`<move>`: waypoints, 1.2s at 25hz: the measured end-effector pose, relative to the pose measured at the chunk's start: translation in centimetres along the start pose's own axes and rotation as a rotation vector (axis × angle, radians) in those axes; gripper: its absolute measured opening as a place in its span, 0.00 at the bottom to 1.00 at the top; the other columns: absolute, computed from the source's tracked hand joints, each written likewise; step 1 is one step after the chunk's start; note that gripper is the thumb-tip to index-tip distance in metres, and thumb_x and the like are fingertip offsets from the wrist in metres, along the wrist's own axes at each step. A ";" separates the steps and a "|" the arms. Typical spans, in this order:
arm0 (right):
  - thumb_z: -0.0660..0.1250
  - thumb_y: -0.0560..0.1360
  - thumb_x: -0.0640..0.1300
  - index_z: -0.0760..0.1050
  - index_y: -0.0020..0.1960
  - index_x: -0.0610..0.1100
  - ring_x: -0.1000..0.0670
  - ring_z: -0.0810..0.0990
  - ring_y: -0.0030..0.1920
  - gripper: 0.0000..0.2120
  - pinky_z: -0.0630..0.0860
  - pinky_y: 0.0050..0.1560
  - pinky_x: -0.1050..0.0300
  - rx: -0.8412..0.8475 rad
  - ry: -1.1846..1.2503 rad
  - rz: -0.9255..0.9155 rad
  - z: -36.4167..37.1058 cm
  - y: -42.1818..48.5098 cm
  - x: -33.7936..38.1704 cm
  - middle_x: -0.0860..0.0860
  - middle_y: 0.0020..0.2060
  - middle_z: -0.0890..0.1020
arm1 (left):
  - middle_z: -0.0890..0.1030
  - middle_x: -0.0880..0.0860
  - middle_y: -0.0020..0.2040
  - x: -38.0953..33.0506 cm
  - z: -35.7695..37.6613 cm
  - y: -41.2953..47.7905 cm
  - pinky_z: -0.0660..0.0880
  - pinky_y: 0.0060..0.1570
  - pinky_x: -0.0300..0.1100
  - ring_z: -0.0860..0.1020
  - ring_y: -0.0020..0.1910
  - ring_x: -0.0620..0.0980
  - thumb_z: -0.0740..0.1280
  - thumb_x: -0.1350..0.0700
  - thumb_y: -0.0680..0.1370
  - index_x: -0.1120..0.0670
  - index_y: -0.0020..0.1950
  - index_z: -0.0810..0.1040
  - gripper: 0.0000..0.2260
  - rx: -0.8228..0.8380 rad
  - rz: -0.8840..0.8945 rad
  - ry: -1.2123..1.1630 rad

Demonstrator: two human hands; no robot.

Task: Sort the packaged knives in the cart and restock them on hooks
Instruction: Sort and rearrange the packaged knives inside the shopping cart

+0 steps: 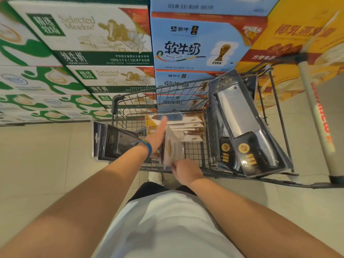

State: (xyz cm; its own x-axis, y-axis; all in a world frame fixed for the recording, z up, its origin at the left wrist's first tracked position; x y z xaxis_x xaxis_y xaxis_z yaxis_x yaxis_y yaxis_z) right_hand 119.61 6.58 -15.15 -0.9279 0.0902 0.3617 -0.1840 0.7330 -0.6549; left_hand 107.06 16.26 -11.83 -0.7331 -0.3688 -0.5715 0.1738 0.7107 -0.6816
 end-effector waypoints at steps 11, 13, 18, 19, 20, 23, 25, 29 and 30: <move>0.62 0.82 0.50 0.72 0.67 0.47 0.51 0.77 0.52 0.15 0.70 0.43 0.63 -0.219 0.448 0.127 -3.3 1.9 -2.7 0.52 0.55 0.76 | 0.78 0.55 0.52 3.3 1.0 0.4 0.72 0.40 0.45 0.77 0.44 0.56 0.59 0.59 0.79 0.45 0.66 0.69 0.17 -0.230 -0.101 0.294; 0.60 0.82 0.53 0.69 0.68 0.47 0.48 0.77 0.52 0.17 0.70 0.41 0.58 -0.180 0.402 0.186 -3.3 3.3 -3.3 0.50 0.55 0.74 | 0.79 0.54 0.51 3.9 0.9 0.3 0.76 0.41 0.46 0.78 0.44 0.55 0.61 0.58 0.78 0.47 0.66 0.70 0.16 -0.240 -0.111 0.250; 0.60 0.83 0.51 0.70 0.71 0.44 0.42 0.77 0.62 0.19 0.76 0.58 0.50 -0.214 0.375 0.224 -4.0 9.9 -1.7 0.44 0.64 0.77 | 0.79 0.52 0.45 4.4 1.0 0.0 0.71 0.39 0.43 0.75 0.40 0.53 0.61 0.56 0.79 0.48 0.67 0.70 0.16 -0.291 -0.117 0.242; 0.61 0.82 0.51 0.70 0.71 0.44 0.41 0.76 0.64 0.20 0.75 0.61 0.49 -0.219 0.348 0.227 -4.3 12.0 -1.1 0.43 0.65 0.76 | 0.79 0.53 0.46 4.3 1.0 0.2 0.70 0.39 0.43 0.76 0.41 0.54 0.61 0.56 0.79 0.49 0.66 0.70 0.16 -0.295 -0.098 0.242; 0.63 0.82 0.51 0.70 0.71 0.43 0.40 0.75 0.66 0.21 0.74 0.63 0.48 -0.204 0.321 0.236 -4.3 14.2 -0.5 0.42 0.66 0.76 | 0.80 0.53 0.49 4.4 1.1 0.4 0.70 0.40 0.43 0.78 0.44 0.56 0.61 0.56 0.78 0.49 0.66 0.70 0.15 -0.300 -0.078 0.240; 0.69 0.78 0.52 0.68 0.72 0.42 0.38 0.73 0.68 0.27 0.73 0.65 0.48 -0.118 0.220 0.280 -3.1 21.2 0.2 0.40 0.68 0.74 | 0.78 0.54 0.53 5.3 0.4 1.6 0.71 0.42 0.45 0.79 0.48 0.60 0.61 0.56 0.77 0.50 0.62 0.70 0.14 -0.327 -0.059 0.217; 0.74 0.75 0.53 0.65 0.75 0.44 0.40 0.71 0.70 0.34 0.72 0.67 0.48 -0.088 0.095 0.283 -2.1 25.3 0.0 0.42 0.71 0.71 | 0.77 0.53 0.51 5.9 -0.5 2.5 0.74 0.43 0.49 0.79 0.46 0.61 0.61 0.55 0.76 0.50 0.60 0.71 0.12 -0.338 -0.053 0.210; 0.80 0.67 0.57 0.55 0.79 0.46 0.39 0.64 0.74 0.51 0.69 0.68 0.46 -0.070 -0.095 0.244 0.5 32.0 -1.0 0.42 0.76 0.64 | 0.75 0.50 0.46 7.5 -2.1 4.0 0.76 0.38 0.48 0.76 0.38 0.57 0.61 0.54 0.76 0.48 0.58 0.71 0.11 -0.369 -0.033 0.186; 0.82 0.65 0.58 0.51 0.81 0.46 0.38 0.61 0.76 0.57 0.68 0.70 0.44 -0.067 -0.125 0.248 1.2 33.0 -1.2 0.42 0.78 0.60 | 0.73 0.48 0.44 7.9 -2.0 3.9 0.74 0.37 0.46 0.74 0.35 0.55 0.61 0.53 0.75 0.47 0.58 0.71 0.11 -0.384 -0.023 0.184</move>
State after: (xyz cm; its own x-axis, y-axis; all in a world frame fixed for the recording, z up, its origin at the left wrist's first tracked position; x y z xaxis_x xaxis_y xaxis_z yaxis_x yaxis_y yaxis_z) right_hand 114.29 29.80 -38.00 -0.9755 0.1915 0.1084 0.0716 0.7421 -0.6665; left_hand 100.62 17.32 -18.03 -0.8448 -0.2990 -0.4437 -0.0758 0.8878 -0.4540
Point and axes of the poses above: each hand's wrist, its own y-axis towards the middle knuckle, its own z-axis out of the palm, x = y × z, the point moved 4 cm from there along y, towards the middle knuckle
